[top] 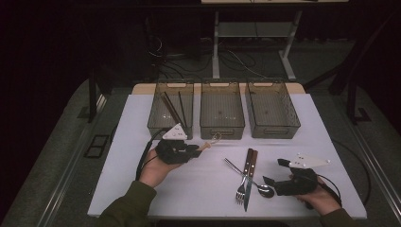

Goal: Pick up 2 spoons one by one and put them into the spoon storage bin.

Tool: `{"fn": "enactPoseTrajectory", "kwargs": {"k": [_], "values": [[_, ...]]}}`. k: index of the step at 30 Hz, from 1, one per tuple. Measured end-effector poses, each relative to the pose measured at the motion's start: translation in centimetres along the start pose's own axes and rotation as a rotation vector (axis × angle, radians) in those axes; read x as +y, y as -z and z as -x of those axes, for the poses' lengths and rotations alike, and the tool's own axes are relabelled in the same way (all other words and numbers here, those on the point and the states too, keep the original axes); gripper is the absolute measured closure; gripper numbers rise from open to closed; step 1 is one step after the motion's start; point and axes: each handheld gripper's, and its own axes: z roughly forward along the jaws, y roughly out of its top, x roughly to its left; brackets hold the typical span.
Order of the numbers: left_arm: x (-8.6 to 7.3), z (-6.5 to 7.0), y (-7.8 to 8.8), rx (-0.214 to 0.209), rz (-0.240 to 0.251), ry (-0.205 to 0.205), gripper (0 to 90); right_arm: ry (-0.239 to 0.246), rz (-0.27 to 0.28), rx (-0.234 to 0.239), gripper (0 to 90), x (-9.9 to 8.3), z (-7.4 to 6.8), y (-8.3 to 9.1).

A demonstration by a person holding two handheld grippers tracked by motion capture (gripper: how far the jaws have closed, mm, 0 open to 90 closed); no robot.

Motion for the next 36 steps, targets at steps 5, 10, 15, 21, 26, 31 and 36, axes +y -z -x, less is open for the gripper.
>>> {"fn": "enactPoseTrajectory", "kwargs": {"k": [5, 10, 15, 21, 26, 31, 36], "values": [[0.8, -0.1, -0.6, -0.005, 0.003, -0.014, 74.6, 0.006, 0.005, -0.009, 11.4, -0.1, 0.1, -0.4], [1.4, -0.5, -1.3, -0.009, -0.008, -0.023, 74.6, 0.008, 0.018, 0.0, 11.4, 0.1, -0.3, -0.8], [2.2, -0.9, -1.8, -0.003, -0.002, -0.025, 74.6, 0.006, 0.022, 0.01, 11.4, 0.1, -0.3, -1.0], [3.6, -1.6, -2.3, 0.003, 0.016, -0.026, 74.6, 0.001, 0.023, 0.009, 11.4, 0.1, -0.4, -0.9], [4.9, -2.1, -2.9, 0.013, 0.02, -0.025, 74.6, 0.006, 0.017, 0.011, 11.4, 0.1, -0.5, -0.9], [6.2, -2.8, -3.3, 0.03, 0.026, -0.037, 74.6, 0.001, 0.018, 0.008, 11.4, 0.1, -0.4, -0.9], [7.3, -3.5, -3.9, 0.053, 0.034, -0.034, 74.6, -0.001, 0.017, 0.007, 11.4, 0.1, -0.4, -0.9]]}}
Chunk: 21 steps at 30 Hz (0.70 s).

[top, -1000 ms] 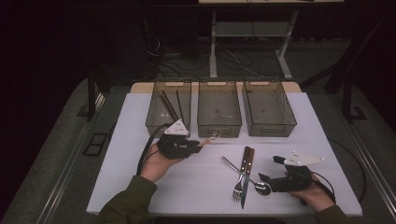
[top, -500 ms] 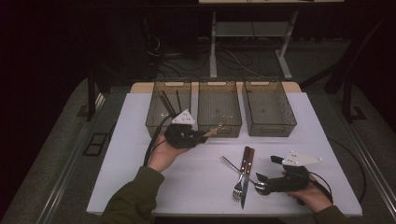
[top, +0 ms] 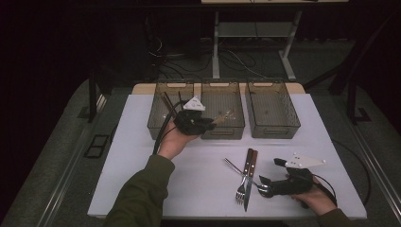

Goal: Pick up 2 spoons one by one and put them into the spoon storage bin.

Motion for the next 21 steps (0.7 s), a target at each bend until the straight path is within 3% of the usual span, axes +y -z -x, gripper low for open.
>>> {"fn": "enactPoseTrajectory", "kwargs": {"k": [15, 21], "values": [[1.2, -2.7, -3.1, 0.075, -0.052, 0.047, 74.5, -0.005, 0.003, -0.002, 11.4, 0.0, 0.0, 0.1], [1.8, -3.4, -4.6, 0.095, -0.114, 0.049, 74.4, -0.005, 0.011, -0.003, 11.4, 0.1, 0.0, 0.2]]}}
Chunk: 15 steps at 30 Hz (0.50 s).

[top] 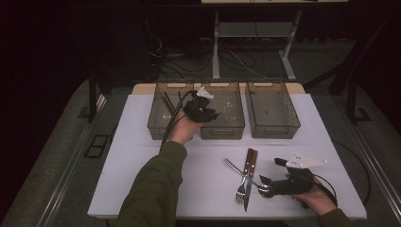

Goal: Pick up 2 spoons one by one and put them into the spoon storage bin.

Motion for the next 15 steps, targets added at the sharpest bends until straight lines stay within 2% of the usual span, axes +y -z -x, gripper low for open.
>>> {"fn": "enactPoseTrajectory", "kwargs": {"k": [4, 10, 11, 12, 15], "values": [[0.2, -0.1, -0.8, 0.009, -0.03, 0.006, 74.4, -0.001, 0.003, 0.001, 11.4, 0.0, 0.0, 0.1], [0.1, 0.0, -2.1, 0.01, -0.067, 0.035, 74.4, 0.005, 0.006, 0.0, 11.4, 0.1, 0.0, 0.1], [0.1, 0.0, -2.2, 0.011, -0.073, 0.035, 74.3, 0.002, 0.005, 0.002, 11.4, 0.1, 0.0, 0.1], [0.2, -0.2, -2.3, 0.014, -0.092, 0.015, 74.3, 0.002, 0.005, 0.003, 11.4, 0.1, -0.1, 0.1], [0.1, 0.0, -2.6, 0.025, -0.108, 0.031, 74.0, 0.003, 0.004, 0.004, 11.4, 0.1, -0.1, 0.1]]}}
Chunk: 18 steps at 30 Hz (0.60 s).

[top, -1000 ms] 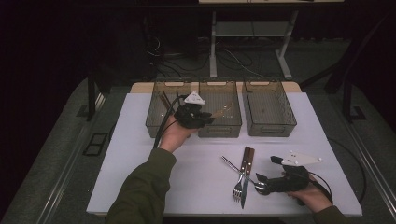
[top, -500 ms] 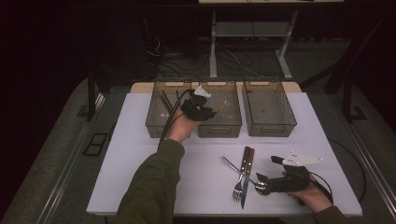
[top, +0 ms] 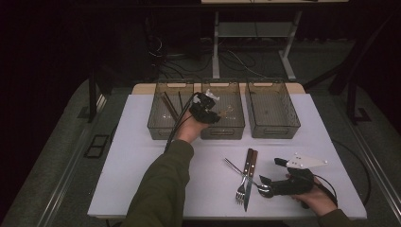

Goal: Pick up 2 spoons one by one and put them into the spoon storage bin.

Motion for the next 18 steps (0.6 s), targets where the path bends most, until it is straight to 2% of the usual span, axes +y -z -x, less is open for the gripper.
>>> {"fn": "enactPoseTrajectory", "kwargs": {"k": [3, 5, 10, 12, 13, 14, 16, 18], "values": [[-0.1, -0.1, -0.2, 0.002, -0.014, -0.001, 73.8, -0.002, 0.001, 0.001, 11.4, 0.0, 0.0, 0.0], [-0.1, -0.1, -0.2, 0.007, -0.005, 0.002, 73.0, 0.001, 0.001, 0.0, 11.4, 0.0, 0.1, 0.0], [0.1, -0.1, 0.3, 0.014, 0.033, 0.0, 64.5, -0.003, 0.001, 0.001, 11.4, 0.0, 0.0, 0.0], [0.1, 0.2, 0.6, 0.004, 0.07, 0.027, 61.0, -0.003, 0.001, 0.001, 11.4, 0.0, 0.0, 0.0], [0.2, 0.1, 0.9, -0.003, 0.069, 0.009, 59.2, -0.002, 0.002, 0.0, 11.4, 0.0, 0.0, 0.0], [0.2, 0.2, 1.1, -0.007, 0.086, 0.017, 57.4, -0.001, 0.002, -0.001, 11.4, 0.0, 0.1, 0.0], [0.3, 0.3, 1.5, -0.009, 0.096, 0.004, 53.7, -0.001, 0.002, -0.001, 11.4, 0.0, 0.1, 0.0], [0.3, 0.5, 1.8, -0.018, 0.123, 0.016, 50.6, -0.003, 0.004, 0.002, 11.4, 0.0, 0.0, 0.0]]}}
